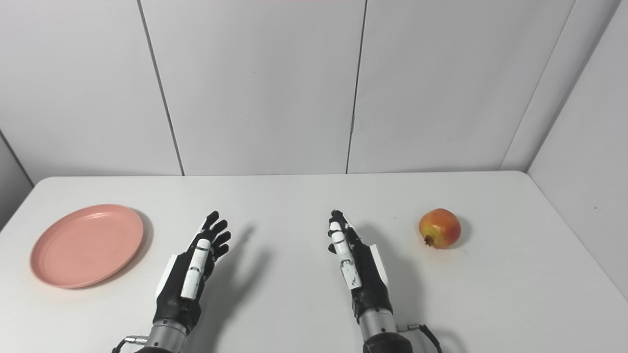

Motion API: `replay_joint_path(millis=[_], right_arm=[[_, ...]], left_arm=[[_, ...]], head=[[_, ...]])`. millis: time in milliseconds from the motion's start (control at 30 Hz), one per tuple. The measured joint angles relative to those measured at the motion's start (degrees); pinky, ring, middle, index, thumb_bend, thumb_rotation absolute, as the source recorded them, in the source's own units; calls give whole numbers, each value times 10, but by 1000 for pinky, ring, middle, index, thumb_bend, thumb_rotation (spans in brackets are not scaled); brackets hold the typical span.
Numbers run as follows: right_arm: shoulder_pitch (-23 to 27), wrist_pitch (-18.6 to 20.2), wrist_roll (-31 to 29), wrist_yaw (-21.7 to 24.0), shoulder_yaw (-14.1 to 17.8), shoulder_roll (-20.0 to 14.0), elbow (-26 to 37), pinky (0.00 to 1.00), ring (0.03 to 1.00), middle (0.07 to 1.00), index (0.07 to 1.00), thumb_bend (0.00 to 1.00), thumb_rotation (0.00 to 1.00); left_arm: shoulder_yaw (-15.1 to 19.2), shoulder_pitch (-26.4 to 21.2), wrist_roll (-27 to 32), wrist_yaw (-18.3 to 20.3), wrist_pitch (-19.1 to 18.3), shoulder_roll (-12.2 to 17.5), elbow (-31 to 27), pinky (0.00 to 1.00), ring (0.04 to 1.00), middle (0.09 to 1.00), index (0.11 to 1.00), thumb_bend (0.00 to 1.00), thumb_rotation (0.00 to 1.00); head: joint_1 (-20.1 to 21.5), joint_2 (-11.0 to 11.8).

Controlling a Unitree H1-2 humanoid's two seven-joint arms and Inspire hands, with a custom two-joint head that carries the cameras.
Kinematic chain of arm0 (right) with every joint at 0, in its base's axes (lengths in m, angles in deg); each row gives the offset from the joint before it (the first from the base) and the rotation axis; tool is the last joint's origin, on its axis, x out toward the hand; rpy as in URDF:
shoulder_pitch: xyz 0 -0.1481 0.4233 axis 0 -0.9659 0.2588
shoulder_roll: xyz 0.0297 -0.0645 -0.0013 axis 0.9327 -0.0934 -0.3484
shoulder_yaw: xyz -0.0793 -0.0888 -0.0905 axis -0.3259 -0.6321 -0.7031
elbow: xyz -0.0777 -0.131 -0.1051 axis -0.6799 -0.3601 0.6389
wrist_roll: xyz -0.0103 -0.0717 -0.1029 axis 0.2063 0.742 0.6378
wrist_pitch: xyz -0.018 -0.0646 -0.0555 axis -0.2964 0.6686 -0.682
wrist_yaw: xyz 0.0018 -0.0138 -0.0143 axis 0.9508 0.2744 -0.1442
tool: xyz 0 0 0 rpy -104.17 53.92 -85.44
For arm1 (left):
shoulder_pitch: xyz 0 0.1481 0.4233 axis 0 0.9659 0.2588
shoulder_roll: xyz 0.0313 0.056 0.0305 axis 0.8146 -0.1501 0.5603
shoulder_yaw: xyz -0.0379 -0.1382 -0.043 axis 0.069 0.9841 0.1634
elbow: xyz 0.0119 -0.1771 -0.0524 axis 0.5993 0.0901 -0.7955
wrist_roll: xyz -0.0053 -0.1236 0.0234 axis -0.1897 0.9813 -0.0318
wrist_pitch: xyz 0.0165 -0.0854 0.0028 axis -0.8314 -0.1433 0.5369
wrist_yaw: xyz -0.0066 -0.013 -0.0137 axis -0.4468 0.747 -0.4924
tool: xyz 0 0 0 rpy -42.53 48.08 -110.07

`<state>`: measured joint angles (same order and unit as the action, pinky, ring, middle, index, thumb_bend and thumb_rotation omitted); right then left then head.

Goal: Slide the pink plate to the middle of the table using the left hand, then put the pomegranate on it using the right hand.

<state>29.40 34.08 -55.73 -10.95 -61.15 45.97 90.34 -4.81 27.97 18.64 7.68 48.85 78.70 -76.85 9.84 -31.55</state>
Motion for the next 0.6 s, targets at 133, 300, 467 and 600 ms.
replay_joint_path(millis=[133,300,467,600], right_arm=[[0,0,1,0,0,-1,0,846,889,907,904,262,1000],[0,0,1,0,0,-2,0,851,891,909,907,264,1000],[0,0,0,0,0,-3,0,860,894,911,907,273,1000],[0,0,-1,0,0,-3,-1,859,895,911,906,271,1000]], left_arm=[[0,0,0,0,0,0,0,921,921,946,935,463,1000],[0,0,0,0,0,0,0,918,919,945,935,460,1000],[0,0,0,0,0,0,0,918,919,943,933,466,1000],[0,0,0,0,0,0,0,921,920,944,934,467,1000]], head=[[-2,0],[-3,0],[-3,1],[-4,1]])
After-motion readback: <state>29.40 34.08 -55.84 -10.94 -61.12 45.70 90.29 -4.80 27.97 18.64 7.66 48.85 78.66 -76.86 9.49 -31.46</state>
